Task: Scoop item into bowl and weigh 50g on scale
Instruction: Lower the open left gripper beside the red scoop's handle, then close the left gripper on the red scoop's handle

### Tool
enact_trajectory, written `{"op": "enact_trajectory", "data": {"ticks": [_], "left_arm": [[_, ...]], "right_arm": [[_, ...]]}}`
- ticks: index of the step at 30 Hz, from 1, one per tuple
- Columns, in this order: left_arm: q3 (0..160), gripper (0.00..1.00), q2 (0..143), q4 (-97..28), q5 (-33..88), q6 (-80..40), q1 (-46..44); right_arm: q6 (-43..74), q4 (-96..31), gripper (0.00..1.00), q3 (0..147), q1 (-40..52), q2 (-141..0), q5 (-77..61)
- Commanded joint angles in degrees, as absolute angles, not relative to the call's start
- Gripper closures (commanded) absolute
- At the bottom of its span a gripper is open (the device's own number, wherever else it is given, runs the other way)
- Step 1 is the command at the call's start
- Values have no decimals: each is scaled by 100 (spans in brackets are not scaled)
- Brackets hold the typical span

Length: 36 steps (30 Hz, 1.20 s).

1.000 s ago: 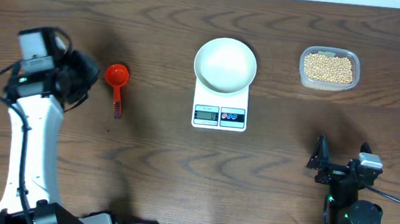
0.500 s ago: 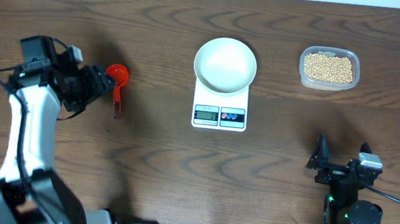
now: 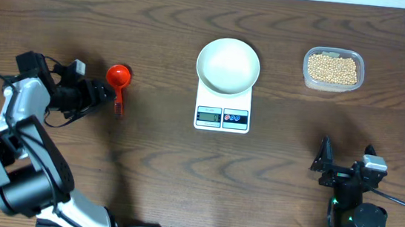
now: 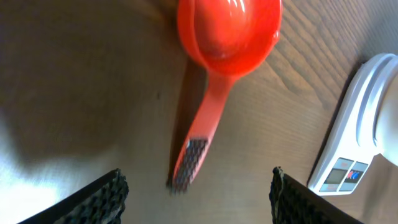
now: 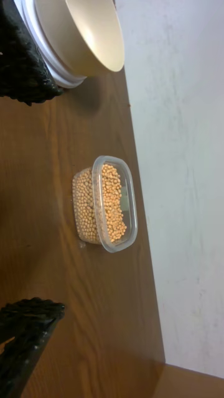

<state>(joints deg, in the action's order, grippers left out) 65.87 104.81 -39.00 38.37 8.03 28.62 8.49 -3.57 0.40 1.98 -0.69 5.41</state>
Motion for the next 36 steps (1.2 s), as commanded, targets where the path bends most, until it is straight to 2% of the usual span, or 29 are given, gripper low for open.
{"op": "enact_trajectory", "data": {"ticks": [1,12,19,22,30,36], "left_arm": [[6567,24,10755,-3623,4298,1223,2860],[6567,26,11124,-3203,4475,1245,2851],[6567,37,11511,-3205,5151,1483,2766],[6536,38,11574,-3221,5166,1557,2668],[6493,50,11574,-2888,5137,1601,2488],[6493,50,11574,-2749,4939,1518,2493]], "right_arm": [[805,-368,1,30,246,-32,567],[805,-368,1,30,246,-32,569],[805,-368,1,30,246,-32,569],[805,-368,1,30,246,-32,567],[805,-368,1,30,246,-32,569],[805,-368,1,30,246,-32,567]]}}
